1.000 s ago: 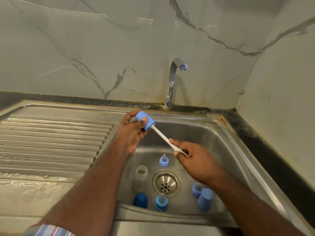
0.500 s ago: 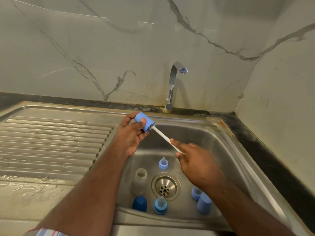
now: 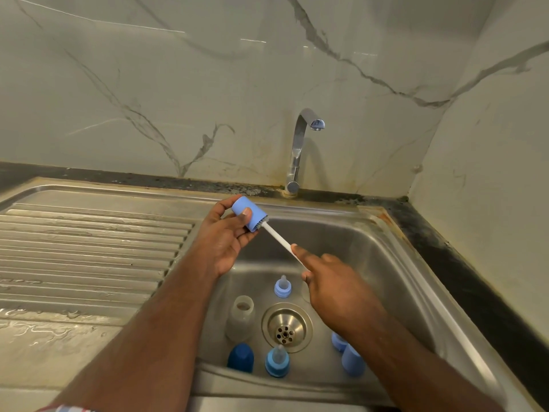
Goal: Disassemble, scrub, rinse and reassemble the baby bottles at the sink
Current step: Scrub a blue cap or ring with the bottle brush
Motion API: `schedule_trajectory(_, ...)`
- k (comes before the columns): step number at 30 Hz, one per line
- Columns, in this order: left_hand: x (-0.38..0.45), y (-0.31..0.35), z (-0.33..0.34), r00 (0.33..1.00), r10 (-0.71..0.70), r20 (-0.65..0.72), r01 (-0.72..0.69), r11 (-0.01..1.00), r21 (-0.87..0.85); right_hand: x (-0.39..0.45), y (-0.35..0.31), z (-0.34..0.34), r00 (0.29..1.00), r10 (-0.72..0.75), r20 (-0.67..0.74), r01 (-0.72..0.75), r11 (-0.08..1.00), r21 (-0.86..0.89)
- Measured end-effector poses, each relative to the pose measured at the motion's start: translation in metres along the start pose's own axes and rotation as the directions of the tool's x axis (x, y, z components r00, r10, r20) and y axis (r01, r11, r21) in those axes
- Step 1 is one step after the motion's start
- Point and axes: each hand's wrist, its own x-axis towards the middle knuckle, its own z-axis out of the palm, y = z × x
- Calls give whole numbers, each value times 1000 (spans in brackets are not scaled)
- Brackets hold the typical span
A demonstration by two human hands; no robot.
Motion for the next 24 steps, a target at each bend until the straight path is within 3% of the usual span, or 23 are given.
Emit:
schedule_trajectory(6,1,2,-2,1000,19,-18,-20,999,-28,-6,5,-17,999,15,44,-26,969,247)
schedule_trajectory(9,0,3,-4,1000,10,-13,-11,1000,-21,-6,4,-15,1000,18,-17,-15,986,165)
schedule_trajectory(13,-2,1,-2,1000,-12,-2,12,1000,-3,-4,-3,-10,1000,0,29,-1,999,54)
schedule_trajectory(16,0,2,-4,999,-13,-30,12,999,-41,-5,0,-18,994,24,110,-52,964,262)
schedule_trajectory(18,1,3,-5,999,-14,-36,12,998,-61,-9,5,-22,995,39,91,-68,935,347)
schedule_trajectory(24,-1,2,-1,999,-39,13,39,999,-32,-7,-1,-15,1000,30,-11,-29,998,48)
